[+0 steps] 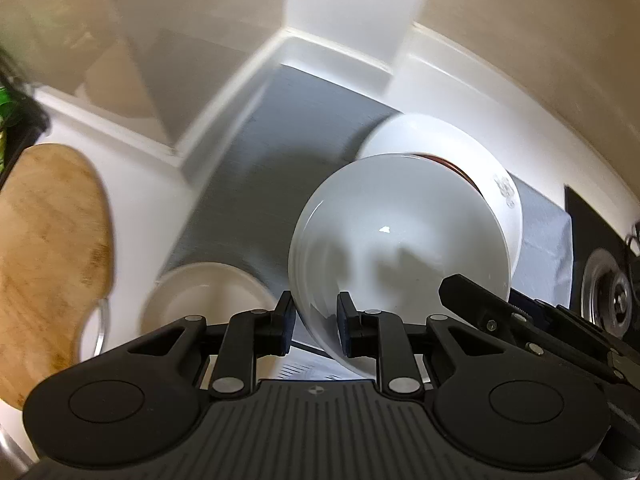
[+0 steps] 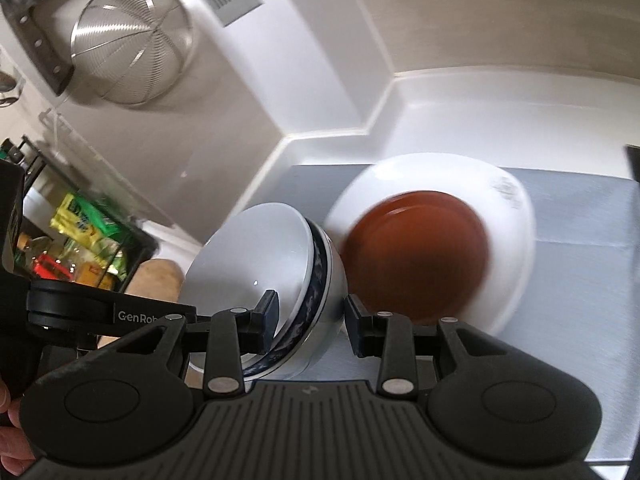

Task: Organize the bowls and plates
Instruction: 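Lower the nested bowls into the blue-banded white bowl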

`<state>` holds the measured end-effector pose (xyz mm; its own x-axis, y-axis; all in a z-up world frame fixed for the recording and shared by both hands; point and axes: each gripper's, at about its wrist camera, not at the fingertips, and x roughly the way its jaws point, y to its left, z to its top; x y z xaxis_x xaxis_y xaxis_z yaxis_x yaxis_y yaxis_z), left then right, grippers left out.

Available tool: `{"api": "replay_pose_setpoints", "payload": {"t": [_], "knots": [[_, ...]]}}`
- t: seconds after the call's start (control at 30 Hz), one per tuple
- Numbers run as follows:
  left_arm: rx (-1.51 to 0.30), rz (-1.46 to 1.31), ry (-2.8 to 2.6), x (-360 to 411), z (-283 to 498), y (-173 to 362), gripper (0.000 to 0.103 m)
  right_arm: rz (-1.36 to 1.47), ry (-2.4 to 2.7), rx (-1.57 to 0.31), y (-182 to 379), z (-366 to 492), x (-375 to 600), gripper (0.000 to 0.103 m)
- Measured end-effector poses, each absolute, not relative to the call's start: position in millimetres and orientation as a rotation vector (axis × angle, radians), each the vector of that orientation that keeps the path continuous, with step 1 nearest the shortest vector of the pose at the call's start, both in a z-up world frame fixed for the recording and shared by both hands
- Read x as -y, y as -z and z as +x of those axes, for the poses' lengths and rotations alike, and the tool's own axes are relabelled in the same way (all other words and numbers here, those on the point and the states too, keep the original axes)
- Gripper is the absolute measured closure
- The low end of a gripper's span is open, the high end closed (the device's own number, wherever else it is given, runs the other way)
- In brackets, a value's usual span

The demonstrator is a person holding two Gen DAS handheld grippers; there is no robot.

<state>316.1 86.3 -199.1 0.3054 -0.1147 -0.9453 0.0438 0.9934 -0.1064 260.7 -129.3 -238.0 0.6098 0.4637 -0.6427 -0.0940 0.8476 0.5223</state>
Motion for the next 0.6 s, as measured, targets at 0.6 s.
{"api": "replay_pose_setpoints", "payload": {"t": [0.6], "knots": [[-1.282, -0.178, 0.033, -178, 304, 168, 0.077, 0.440, -0.521, -0.910, 208, 282, 55, 0.063]]}}
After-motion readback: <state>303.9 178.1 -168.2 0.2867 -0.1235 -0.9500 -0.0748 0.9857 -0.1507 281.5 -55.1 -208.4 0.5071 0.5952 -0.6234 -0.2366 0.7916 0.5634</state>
